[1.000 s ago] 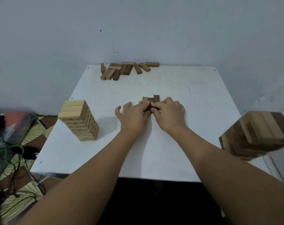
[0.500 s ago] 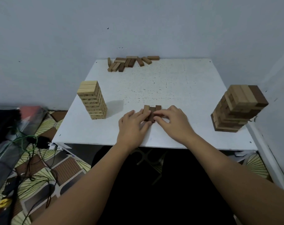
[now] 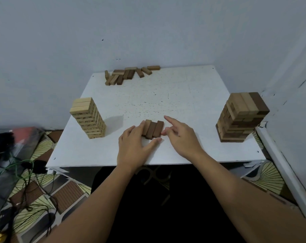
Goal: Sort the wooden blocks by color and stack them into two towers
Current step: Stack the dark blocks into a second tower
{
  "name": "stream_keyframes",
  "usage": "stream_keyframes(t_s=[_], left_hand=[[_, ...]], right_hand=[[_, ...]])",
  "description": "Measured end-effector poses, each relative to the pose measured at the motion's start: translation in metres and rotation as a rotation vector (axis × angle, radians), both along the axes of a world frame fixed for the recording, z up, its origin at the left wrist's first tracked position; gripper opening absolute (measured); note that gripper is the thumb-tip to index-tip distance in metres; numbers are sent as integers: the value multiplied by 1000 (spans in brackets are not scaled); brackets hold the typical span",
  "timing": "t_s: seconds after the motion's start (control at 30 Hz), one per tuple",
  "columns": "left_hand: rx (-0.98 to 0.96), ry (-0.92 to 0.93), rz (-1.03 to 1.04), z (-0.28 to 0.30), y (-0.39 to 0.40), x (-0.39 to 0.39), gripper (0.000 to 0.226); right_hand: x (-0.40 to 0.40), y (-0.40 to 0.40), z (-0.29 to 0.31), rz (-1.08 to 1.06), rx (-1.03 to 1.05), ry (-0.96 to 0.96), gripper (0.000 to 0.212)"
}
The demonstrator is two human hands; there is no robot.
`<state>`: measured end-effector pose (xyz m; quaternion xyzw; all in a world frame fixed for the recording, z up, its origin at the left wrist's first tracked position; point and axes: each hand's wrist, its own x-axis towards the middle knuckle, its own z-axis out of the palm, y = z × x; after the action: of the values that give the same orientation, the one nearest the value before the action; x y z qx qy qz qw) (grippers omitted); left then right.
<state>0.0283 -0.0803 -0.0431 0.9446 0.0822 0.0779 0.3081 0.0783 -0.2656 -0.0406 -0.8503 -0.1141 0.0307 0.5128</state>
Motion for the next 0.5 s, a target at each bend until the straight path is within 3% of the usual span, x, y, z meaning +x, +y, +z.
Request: stream_keyframes(t_s=[0.2,0.4,0.5], left_hand=[[14,-20,27,5,-6,-2,72],[72,-9,-81,1,2,-4,80],[14,-60,21,-2,1,-7,79]], right_hand=[[-1,0,1,-31,43,7,46],[2,2,-6,-50,-69,-64,42],[0,3,-7,-34,-101,-88,46]])
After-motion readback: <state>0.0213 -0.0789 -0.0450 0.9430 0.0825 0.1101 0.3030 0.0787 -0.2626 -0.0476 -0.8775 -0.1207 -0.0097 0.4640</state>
